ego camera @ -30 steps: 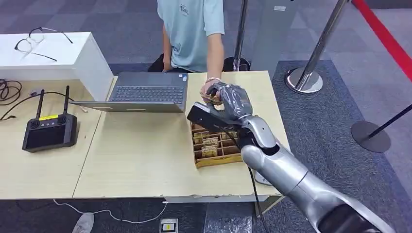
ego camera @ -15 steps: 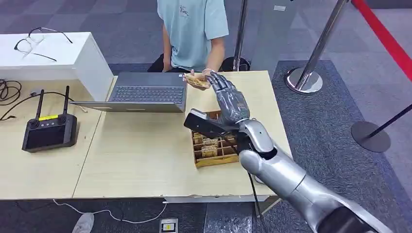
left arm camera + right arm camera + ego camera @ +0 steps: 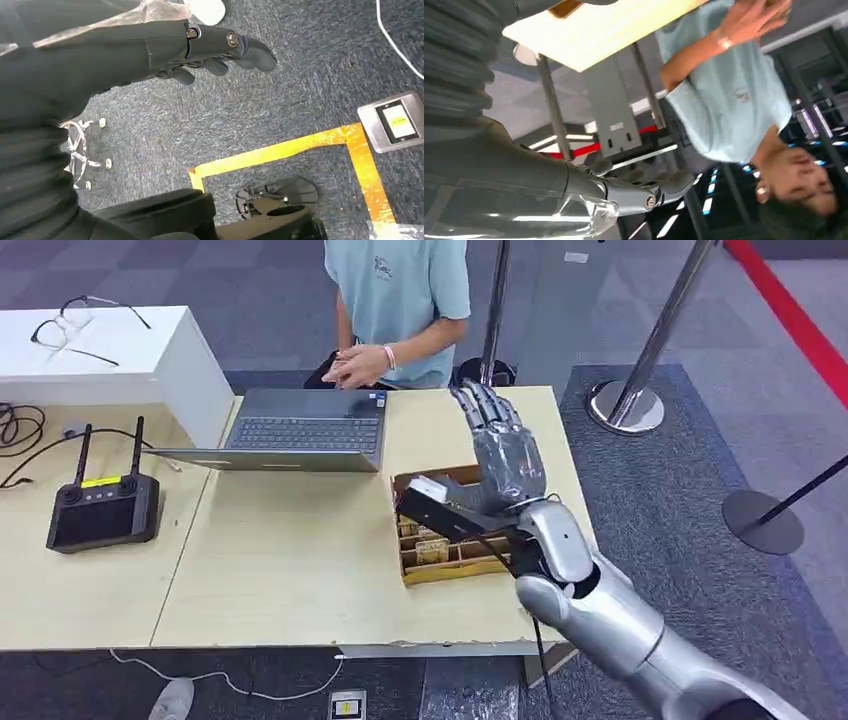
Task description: Pass the card to the sensor for recognition and then transmit it.
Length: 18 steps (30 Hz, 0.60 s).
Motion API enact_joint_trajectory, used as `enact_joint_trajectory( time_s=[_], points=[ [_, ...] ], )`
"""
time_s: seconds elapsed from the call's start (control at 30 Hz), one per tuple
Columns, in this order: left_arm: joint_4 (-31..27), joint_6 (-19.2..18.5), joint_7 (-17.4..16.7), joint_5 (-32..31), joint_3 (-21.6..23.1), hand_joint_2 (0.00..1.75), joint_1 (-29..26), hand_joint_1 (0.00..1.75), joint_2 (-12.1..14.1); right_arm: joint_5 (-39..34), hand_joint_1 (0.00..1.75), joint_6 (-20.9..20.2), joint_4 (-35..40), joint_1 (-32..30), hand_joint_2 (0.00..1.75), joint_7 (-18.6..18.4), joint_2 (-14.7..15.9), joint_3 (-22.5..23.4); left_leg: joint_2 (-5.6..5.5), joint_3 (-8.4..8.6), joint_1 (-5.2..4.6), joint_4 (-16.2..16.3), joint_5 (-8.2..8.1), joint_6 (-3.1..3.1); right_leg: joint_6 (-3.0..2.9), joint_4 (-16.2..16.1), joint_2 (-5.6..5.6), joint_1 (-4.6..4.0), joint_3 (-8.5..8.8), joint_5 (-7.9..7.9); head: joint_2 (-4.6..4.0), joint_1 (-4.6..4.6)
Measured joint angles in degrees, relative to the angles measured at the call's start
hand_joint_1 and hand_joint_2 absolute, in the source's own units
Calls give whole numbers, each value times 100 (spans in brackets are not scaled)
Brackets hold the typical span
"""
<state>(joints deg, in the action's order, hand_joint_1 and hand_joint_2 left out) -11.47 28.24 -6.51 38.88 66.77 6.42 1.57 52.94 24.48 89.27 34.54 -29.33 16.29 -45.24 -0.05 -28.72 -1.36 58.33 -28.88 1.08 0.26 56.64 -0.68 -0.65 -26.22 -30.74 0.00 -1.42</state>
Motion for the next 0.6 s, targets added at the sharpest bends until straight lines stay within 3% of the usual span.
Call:
enact_joint_trajectory(
  time_s=[0.23, 0.6],
  points=[
    [2, 20, 15, 48, -4, 175, -19, 0, 15, 192, 0, 66, 854, -474, 175, -271, 562, 560, 1, 1, 0, 2, 0, 0, 2, -1, 1, 2, 0, 1, 0, 2],
    [4, 90, 55, 98, -39, 175, -30, 0, 20, 150, 0, 346, 2142, -1636, 175, -728, 1472, 1904, -5, 0, -2, 4, -4, 5, 2, -2, 1, 2, 1, 1, 0, 2]
  ],
)
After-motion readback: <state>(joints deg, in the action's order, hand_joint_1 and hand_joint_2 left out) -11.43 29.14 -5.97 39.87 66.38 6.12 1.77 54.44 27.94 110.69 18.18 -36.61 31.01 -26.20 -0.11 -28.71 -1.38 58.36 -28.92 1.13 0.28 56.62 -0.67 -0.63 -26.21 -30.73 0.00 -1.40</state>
